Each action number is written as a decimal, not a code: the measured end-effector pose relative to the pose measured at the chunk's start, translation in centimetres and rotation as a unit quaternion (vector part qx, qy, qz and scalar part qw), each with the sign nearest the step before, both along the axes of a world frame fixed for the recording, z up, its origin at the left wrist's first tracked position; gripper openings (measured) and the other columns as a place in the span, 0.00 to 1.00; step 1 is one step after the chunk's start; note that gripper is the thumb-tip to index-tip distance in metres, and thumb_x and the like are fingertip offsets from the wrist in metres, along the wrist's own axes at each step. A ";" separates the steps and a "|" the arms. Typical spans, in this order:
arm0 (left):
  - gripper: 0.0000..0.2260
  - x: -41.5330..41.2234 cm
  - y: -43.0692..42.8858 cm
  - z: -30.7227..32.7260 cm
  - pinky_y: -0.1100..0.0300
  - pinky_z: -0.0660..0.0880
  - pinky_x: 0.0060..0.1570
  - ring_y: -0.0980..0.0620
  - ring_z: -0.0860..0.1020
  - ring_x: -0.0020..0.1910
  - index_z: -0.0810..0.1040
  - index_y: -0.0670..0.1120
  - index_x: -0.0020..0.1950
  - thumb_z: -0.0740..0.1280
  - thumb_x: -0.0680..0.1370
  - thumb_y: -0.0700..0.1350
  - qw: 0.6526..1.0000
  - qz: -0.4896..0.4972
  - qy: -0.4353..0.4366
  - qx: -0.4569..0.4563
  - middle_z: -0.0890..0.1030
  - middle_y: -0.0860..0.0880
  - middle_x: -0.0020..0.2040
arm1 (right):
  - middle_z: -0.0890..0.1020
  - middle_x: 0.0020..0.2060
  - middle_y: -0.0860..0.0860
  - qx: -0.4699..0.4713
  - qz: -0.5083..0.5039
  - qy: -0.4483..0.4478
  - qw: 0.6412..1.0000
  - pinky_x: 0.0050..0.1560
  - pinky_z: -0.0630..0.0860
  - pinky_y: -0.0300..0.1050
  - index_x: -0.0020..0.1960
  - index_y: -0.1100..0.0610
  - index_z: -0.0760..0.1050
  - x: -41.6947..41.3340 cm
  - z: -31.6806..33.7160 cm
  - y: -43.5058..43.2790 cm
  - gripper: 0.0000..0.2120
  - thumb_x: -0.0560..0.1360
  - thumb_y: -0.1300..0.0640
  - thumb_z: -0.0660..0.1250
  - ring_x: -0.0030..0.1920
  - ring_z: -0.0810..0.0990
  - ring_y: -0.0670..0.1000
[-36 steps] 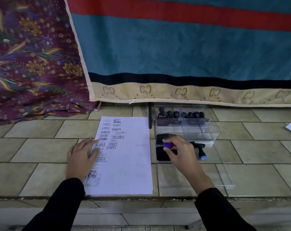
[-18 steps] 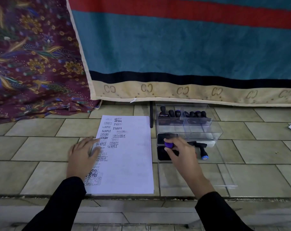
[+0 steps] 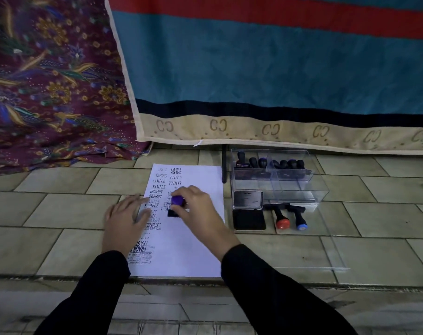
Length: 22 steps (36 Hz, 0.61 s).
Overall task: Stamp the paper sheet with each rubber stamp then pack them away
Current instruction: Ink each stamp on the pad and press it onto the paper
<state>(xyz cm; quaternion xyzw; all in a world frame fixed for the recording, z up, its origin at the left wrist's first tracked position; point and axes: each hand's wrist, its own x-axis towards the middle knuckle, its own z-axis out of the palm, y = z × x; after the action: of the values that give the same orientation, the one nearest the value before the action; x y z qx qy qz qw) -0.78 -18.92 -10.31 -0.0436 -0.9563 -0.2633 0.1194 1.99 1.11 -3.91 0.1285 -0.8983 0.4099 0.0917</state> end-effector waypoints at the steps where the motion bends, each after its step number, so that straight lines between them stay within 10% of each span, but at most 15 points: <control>1: 0.13 -0.1 0.0 -0.1 0.48 0.57 0.71 0.49 0.70 0.68 0.79 0.53 0.62 0.68 0.78 0.48 1.000 0.003 0.001 -0.001 0.76 0.51 0.68 | 0.77 0.51 0.56 0.003 0.003 -0.002 1.000 0.52 0.76 0.47 0.59 0.58 0.76 -0.3 0.0 -0.6 0.12 0.75 0.59 0.68 0.48 0.78 0.56; 22: 0.21 -0.2 0.0 -0.2 0.48 0.56 0.70 0.48 0.70 0.68 0.78 0.53 0.64 0.59 0.74 0.57 1.000 0.008 -0.022 -0.011 0.75 0.51 0.69 | 0.75 0.51 0.59 0.115 0.025 0.010 0.993 0.46 0.73 0.50 0.56 0.63 0.74 -1.1 -0.6 -3.8 0.09 0.76 0.63 0.64 0.48 0.76 0.61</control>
<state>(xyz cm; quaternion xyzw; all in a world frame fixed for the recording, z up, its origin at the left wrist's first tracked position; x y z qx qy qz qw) -0.94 -18.90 -10.54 -0.0312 -0.9620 -0.2522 0.0999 0.87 -2.73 -4.54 0.1645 -0.9350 0.3050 0.0756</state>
